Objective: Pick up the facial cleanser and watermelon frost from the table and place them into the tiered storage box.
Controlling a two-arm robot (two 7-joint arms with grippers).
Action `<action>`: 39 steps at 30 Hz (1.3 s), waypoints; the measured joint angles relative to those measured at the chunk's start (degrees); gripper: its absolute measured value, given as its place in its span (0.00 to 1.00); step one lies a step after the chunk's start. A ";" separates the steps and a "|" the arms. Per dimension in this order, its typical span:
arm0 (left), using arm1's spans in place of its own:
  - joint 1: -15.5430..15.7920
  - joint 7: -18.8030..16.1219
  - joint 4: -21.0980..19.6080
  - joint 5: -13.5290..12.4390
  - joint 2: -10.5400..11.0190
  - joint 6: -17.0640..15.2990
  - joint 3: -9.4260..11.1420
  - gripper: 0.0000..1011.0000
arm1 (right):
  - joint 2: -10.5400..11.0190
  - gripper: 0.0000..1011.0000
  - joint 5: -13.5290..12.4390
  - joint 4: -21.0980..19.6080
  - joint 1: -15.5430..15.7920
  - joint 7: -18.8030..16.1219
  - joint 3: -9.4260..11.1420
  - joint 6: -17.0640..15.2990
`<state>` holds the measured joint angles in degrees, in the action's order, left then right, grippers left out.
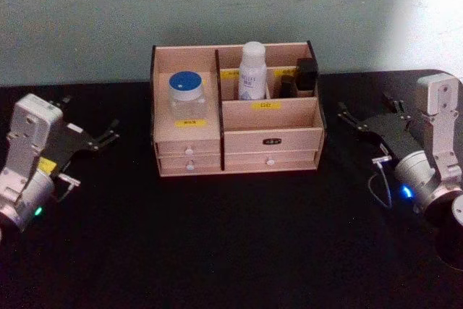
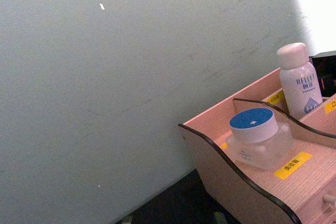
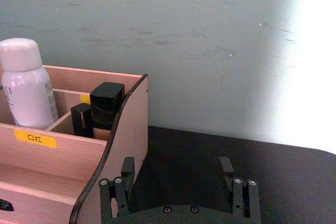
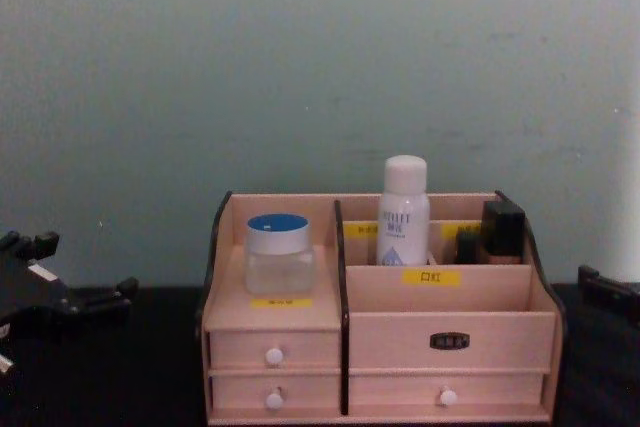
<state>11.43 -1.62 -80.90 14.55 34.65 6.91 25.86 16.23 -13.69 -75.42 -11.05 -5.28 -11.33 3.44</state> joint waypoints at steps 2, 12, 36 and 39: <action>0.00 0.00 0.00 0.00 0.00 0.00 0.00 0.99 | 0.00 0.99 0.00 0.00 0.00 0.00 0.00 0.00; 0.00 0.00 0.00 0.00 0.00 0.00 0.00 0.99 | 0.00 0.99 0.00 0.00 0.00 0.00 0.00 0.00; 0.00 0.00 0.00 0.00 0.00 0.00 0.00 0.99 | 0.00 0.99 0.00 0.00 0.00 0.00 0.00 0.00; 0.00 0.00 0.00 0.00 0.00 0.00 0.00 0.99 | 0.00 0.99 0.00 0.00 0.00 0.00 0.00 0.00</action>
<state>11.43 -1.62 -80.90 14.55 34.64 6.91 25.86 16.23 -13.69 -75.41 -11.05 -5.28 -11.33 3.44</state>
